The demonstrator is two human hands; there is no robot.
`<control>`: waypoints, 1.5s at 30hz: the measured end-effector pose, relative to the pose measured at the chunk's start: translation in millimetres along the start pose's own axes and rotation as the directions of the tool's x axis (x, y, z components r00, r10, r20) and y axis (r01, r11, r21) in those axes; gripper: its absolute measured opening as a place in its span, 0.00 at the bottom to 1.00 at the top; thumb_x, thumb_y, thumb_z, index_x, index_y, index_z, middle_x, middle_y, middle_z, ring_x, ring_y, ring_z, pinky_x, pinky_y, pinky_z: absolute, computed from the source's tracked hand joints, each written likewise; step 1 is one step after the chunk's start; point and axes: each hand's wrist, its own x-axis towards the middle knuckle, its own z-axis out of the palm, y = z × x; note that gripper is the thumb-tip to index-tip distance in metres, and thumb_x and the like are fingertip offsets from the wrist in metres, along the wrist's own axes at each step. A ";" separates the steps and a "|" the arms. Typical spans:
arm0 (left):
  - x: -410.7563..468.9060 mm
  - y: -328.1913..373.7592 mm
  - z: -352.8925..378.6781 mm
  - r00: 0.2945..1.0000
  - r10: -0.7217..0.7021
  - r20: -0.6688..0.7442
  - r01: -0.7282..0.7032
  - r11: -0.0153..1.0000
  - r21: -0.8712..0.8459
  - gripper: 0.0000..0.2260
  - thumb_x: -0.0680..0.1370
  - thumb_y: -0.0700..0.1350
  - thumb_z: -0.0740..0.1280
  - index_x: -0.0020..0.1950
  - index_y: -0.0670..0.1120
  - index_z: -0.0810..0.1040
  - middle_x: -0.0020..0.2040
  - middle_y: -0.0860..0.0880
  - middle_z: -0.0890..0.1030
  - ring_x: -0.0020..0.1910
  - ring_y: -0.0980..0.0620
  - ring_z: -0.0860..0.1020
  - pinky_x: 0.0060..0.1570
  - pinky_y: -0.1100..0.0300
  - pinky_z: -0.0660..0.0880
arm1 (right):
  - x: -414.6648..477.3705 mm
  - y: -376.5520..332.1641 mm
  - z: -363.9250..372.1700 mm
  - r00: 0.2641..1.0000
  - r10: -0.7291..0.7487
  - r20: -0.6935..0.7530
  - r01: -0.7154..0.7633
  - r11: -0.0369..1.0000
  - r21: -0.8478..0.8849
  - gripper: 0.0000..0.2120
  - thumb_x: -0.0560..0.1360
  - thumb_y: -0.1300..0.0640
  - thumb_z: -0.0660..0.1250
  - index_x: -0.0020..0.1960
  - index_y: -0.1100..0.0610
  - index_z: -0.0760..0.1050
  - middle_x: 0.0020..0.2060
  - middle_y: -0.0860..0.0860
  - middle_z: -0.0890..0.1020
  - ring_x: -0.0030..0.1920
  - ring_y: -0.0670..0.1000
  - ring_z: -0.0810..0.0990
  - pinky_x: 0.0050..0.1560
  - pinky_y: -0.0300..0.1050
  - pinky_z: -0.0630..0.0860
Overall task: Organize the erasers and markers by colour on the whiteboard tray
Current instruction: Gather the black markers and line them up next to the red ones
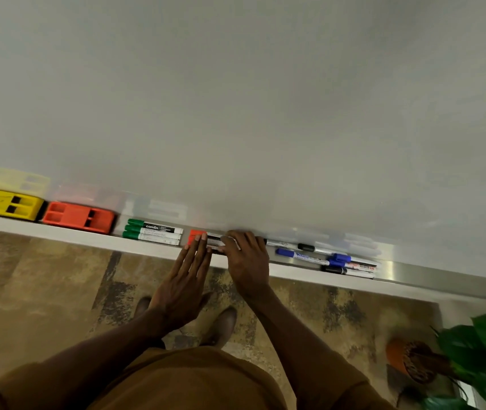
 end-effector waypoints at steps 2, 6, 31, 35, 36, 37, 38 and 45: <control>5.3 7.3 -5.0 0.999 0.036 -0.026 -0.037 0.999 -0.024 0.44 0.82 0.66 0.61 0.85 0.35 0.53 0.87 0.33 0.47 0.86 0.34 0.47 0.85 0.38 0.51 | -8.6 10.9 -12.3 0.997 0.063 -0.052 -0.063 0.998 0.015 0.12 0.81 0.58 0.66 0.62 0.57 0.80 0.59 0.55 0.83 0.61 0.57 0.80 0.59 0.54 0.77; 38.2 36.1 -19.5 0.978 0.158 -0.139 -0.165 0.985 -0.040 0.28 0.83 0.55 0.60 0.78 0.38 0.72 0.80 0.34 0.69 0.80 0.35 0.68 0.79 0.39 0.65 | -37.1 54.6 -49.1 0.959 0.211 -0.189 -0.216 0.976 -0.007 0.16 0.77 0.65 0.60 0.59 0.59 0.82 0.55 0.56 0.85 0.57 0.58 0.82 0.55 0.54 0.78; 134.0 104.7 -65.1 0.987 0.123 0.098 -0.135 0.984 0.118 0.19 0.59 0.38 0.85 0.47 0.38 0.86 0.44 0.41 0.84 0.21 0.46 0.79 0.20 0.58 0.71 | -69.1 157.2 -86.0 0.998 0.057 -0.003 -0.052 0.901 -0.432 0.12 0.69 0.66 0.73 0.52 0.62 0.80 0.48 0.59 0.82 0.47 0.60 0.79 0.45 0.53 0.76; 130.1 104.9 -67.1 0.989 0.117 0.091 -0.125 0.988 0.094 0.20 0.58 0.37 0.85 0.47 0.39 0.85 0.44 0.42 0.84 0.21 0.46 0.78 0.20 0.59 0.69 | -70.4 159.2 -82.3 0.998 0.060 -0.020 -0.063 0.902 -0.427 0.11 0.70 0.66 0.74 0.52 0.62 0.79 0.47 0.58 0.81 0.46 0.59 0.78 0.45 0.53 0.75; 127.5 104.3 -67.4 0.990 0.108 0.095 -0.116 0.989 0.088 0.20 0.59 0.37 0.85 0.48 0.39 0.85 0.45 0.42 0.84 0.22 0.45 0.78 0.20 0.58 0.68 | -71.1 159.8 -80.9 0.998 0.054 -0.031 -0.062 0.904 -0.423 0.11 0.71 0.66 0.74 0.52 0.62 0.79 0.47 0.58 0.80 0.47 0.59 0.78 0.45 0.53 0.75; 124.9 103.3 -66.8 0.989 0.097 0.109 -0.106 0.991 0.085 0.21 0.61 0.37 0.85 0.51 0.39 0.85 0.48 0.41 0.83 0.23 0.45 0.79 0.21 0.57 0.68 | -71.5 160.4 -80.6 0.998 0.046 -0.042 -0.059 0.907 -0.417 0.11 0.72 0.66 0.74 0.53 0.62 0.79 0.47 0.58 0.80 0.48 0.59 0.78 0.45 0.53 0.75; 122.3 101.8 -65.6 0.989 0.086 0.122 -0.096 0.992 0.077 0.22 0.64 0.38 0.84 0.55 0.39 0.84 0.51 0.42 0.83 0.25 0.45 0.80 0.22 0.56 0.70 | -71.6 160.8 -80.8 0.998 0.036 -0.054 -0.055 0.911 -0.409 0.11 0.73 0.65 0.74 0.54 0.62 0.79 0.48 0.58 0.80 0.49 0.58 0.78 0.46 0.52 0.75; 112.3 91.2 -70.3 0.996 0.056 0.070 -0.056 0.998 0.007 0.23 0.64 0.36 0.84 0.56 0.39 0.83 0.54 0.42 0.82 0.24 0.46 0.79 0.22 0.55 0.76 | -72.2 148.6 -93.0 0.988 -0.064 -0.139 0.026 0.966 -0.258 0.09 0.81 0.61 0.68 0.59 0.61 0.80 0.57 0.58 0.84 0.58 0.58 0.81 0.53 0.52 0.73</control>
